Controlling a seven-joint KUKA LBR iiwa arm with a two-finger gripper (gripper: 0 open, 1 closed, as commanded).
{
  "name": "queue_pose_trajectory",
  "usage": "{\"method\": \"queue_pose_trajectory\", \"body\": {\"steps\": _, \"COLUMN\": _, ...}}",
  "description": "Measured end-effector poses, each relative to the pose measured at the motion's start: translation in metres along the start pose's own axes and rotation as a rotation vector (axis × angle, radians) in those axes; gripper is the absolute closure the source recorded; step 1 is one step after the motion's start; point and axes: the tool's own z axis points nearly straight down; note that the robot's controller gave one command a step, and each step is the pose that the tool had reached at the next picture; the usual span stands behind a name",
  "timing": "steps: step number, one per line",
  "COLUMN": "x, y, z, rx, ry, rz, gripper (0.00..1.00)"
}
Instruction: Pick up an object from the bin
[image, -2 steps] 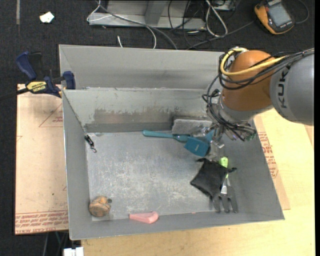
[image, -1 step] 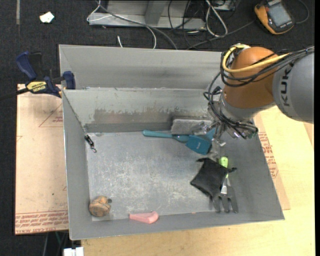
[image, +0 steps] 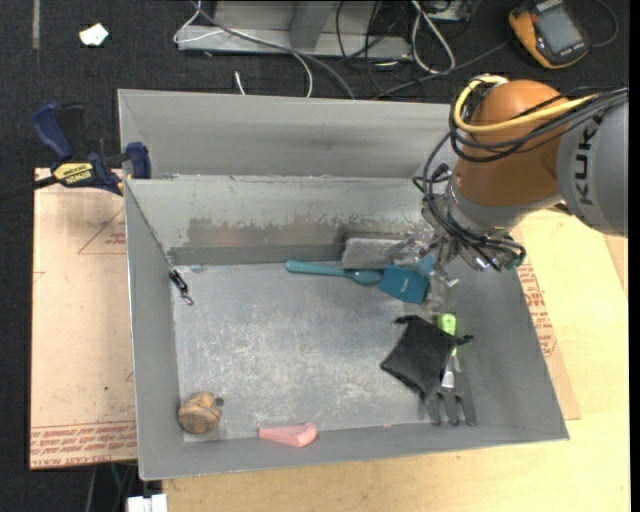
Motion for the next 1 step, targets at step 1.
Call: {"method": "queue_pose_trajectory", "body": {"steps": 1, "x": -0.0002, "y": 0.0006, "z": -0.032, "rx": -0.001, "ry": 0.0, "rz": 0.001, "gripper": 1.0}}
